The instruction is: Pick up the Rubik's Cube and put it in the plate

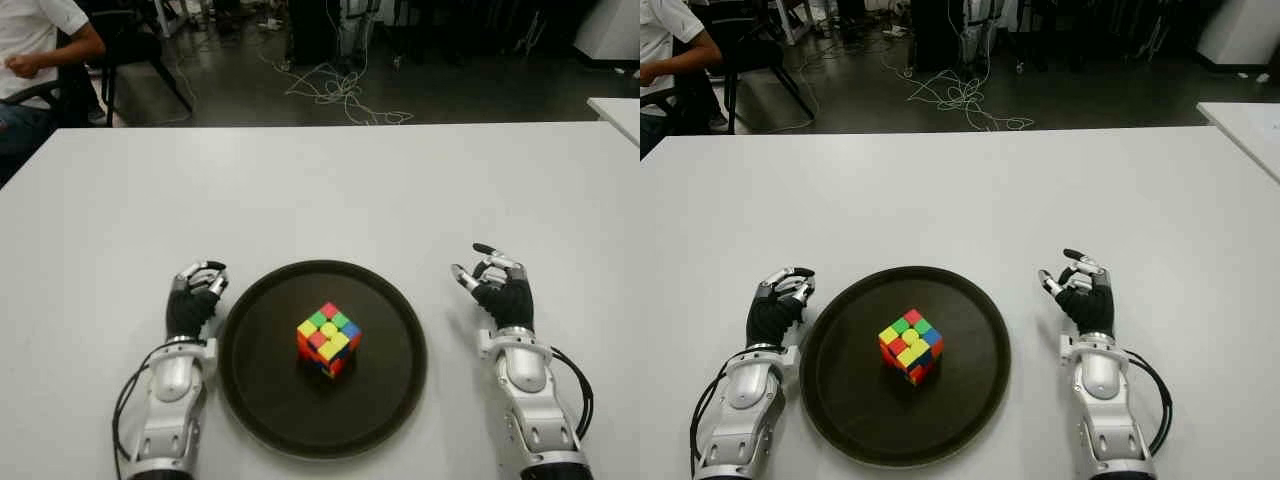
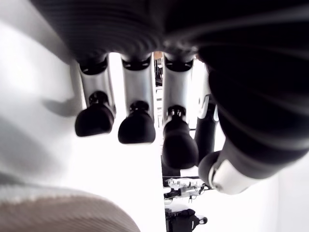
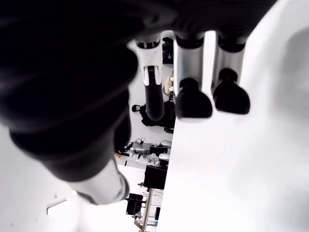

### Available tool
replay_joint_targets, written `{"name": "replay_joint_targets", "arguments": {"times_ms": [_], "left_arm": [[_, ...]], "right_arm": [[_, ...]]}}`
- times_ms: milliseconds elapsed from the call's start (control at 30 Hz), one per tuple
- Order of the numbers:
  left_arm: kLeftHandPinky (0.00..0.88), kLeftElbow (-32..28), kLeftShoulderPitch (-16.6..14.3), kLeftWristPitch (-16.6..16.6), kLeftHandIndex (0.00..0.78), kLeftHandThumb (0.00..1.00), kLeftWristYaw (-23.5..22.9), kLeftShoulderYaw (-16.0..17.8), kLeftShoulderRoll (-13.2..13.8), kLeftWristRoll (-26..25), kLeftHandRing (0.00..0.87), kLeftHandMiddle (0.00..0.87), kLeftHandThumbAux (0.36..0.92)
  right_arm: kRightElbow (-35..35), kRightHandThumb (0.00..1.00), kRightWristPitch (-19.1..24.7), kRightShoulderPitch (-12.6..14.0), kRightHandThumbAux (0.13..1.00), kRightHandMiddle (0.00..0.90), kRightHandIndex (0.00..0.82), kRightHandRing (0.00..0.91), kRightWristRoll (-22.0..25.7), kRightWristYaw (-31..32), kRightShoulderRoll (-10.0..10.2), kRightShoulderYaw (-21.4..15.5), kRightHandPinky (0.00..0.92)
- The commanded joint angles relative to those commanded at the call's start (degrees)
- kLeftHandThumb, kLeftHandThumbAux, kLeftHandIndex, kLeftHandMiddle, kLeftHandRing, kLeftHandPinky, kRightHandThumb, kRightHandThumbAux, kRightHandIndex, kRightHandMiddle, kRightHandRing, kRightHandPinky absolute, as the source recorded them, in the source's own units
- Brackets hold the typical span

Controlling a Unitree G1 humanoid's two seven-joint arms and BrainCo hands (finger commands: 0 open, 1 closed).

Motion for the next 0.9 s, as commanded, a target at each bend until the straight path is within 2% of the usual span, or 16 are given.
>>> {"name": "replay_joint_targets", "arguments": {"times_ms": [467,900], "left_arm": [[0.810,-4.27,3.04,1.60,0.444,0.710,0.36,-0.66,0.99,2.27,0.824,0.808,0.706],[0.817,-4.52,3.49,2.35,0.444,0.712,-0.18,-0.41,1.56,2.30,0.829,0.812,0.704]], "right_arm": [[-2.01,0.368,-2.85,3.44,0.854,0.826,0.729,0.830,-2.19,-0.06,-0.61,1.09,0.816],[-2.24,0.359,-5.09,4.44,0.858,0.818,0.725,0.822,-2.62,-0.10,-0.64,1.49,0.800]]}}
